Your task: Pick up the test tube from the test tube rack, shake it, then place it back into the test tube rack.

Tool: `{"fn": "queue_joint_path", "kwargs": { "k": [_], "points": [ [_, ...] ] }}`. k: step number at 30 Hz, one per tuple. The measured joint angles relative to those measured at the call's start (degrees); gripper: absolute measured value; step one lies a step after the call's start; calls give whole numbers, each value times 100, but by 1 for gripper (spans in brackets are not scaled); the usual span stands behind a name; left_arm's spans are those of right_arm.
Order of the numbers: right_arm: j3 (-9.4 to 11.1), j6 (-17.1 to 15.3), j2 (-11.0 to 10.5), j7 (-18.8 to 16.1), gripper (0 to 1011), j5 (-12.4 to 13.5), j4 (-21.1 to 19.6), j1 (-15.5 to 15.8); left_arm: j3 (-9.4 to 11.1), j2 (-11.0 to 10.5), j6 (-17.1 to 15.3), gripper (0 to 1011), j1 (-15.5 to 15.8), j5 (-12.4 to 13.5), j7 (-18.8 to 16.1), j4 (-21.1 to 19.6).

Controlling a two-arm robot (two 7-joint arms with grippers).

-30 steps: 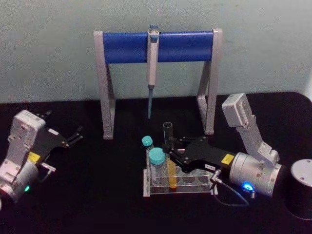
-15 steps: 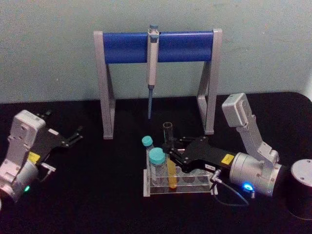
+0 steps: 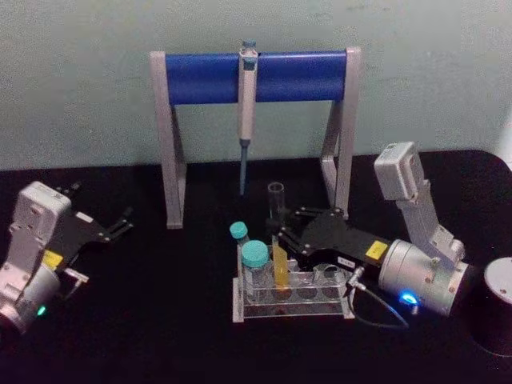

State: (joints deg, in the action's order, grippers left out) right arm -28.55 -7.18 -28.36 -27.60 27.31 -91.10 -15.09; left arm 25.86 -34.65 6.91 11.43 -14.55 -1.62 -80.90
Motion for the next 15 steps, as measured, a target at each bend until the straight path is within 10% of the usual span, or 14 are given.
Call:
{"fn": "queue_joint_path", "kwargs": {
  "k": [15],
  "points": [
    [261,120,-98,-61,221,196,-521,-20,0,0,0,1001,0,0,0,0]
  ]
}}
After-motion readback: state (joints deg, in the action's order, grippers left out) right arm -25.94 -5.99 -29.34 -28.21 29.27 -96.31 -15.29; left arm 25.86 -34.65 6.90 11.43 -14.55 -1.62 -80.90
